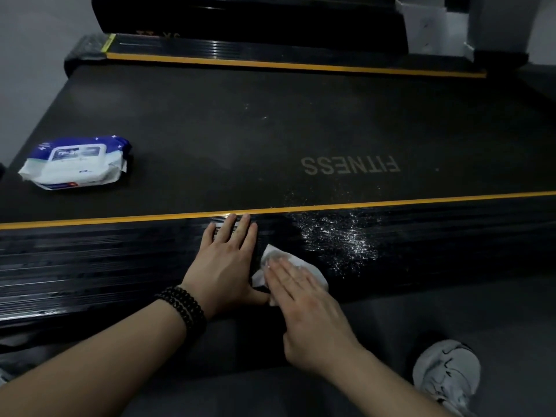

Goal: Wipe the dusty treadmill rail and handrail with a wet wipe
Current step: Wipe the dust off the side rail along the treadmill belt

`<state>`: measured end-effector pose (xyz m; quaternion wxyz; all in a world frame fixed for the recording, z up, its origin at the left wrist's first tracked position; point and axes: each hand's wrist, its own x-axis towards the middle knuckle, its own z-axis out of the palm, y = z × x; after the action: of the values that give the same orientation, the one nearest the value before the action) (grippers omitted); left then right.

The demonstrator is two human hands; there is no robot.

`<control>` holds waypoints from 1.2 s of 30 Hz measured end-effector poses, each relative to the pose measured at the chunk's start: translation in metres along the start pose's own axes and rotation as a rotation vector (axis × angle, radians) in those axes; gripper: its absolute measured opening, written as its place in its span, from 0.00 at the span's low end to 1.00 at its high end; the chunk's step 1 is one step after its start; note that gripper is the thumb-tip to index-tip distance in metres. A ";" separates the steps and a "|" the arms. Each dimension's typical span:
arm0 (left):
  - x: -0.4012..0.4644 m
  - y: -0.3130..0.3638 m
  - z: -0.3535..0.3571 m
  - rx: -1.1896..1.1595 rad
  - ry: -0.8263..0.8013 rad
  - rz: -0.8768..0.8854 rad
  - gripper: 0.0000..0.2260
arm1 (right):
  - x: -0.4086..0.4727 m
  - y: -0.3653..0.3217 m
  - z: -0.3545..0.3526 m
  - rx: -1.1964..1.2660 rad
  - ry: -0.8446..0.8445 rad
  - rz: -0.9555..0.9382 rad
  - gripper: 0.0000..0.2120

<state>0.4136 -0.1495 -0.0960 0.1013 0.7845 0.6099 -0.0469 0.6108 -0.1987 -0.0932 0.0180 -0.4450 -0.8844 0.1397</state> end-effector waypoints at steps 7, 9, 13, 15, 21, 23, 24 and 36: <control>0.000 0.003 -0.004 0.031 -0.018 -0.009 0.60 | 0.017 0.003 -0.014 0.003 0.019 0.093 0.49; -0.001 0.003 -0.004 0.019 -0.016 -0.009 0.60 | 0.017 -0.004 -0.013 0.009 0.007 0.081 0.49; 0.000 0.002 -0.003 0.026 -0.013 -0.005 0.60 | -0.002 0.008 -0.005 0.006 -0.013 0.069 0.49; 0.000 0.002 -0.003 0.031 -0.020 -0.011 0.62 | 0.000 0.017 -0.009 -0.015 -0.001 0.092 0.48; 0.000 0.001 -0.002 0.003 -0.012 -0.002 0.62 | 0.018 0.006 -0.012 -0.020 0.024 0.127 0.48; 0.000 0.001 -0.001 0.002 -0.013 -0.006 0.63 | 0.013 0.002 -0.008 0.038 0.026 0.116 0.47; 0.000 0.002 -0.002 0.001 -0.016 -0.009 0.63 | 0.012 0.003 -0.007 0.061 0.049 0.103 0.45; 0.008 0.016 -0.006 -0.007 -0.079 -0.055 0.64 | 0.065 0.035 -0.079 0.098 0.049 0.308 0.33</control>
<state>0.4302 -0.1447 -0.0903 0.1270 0.7647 0.6269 -0.0785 0.6109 -0.1092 -0.0324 0.0395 -0.5772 -0.7971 0.1730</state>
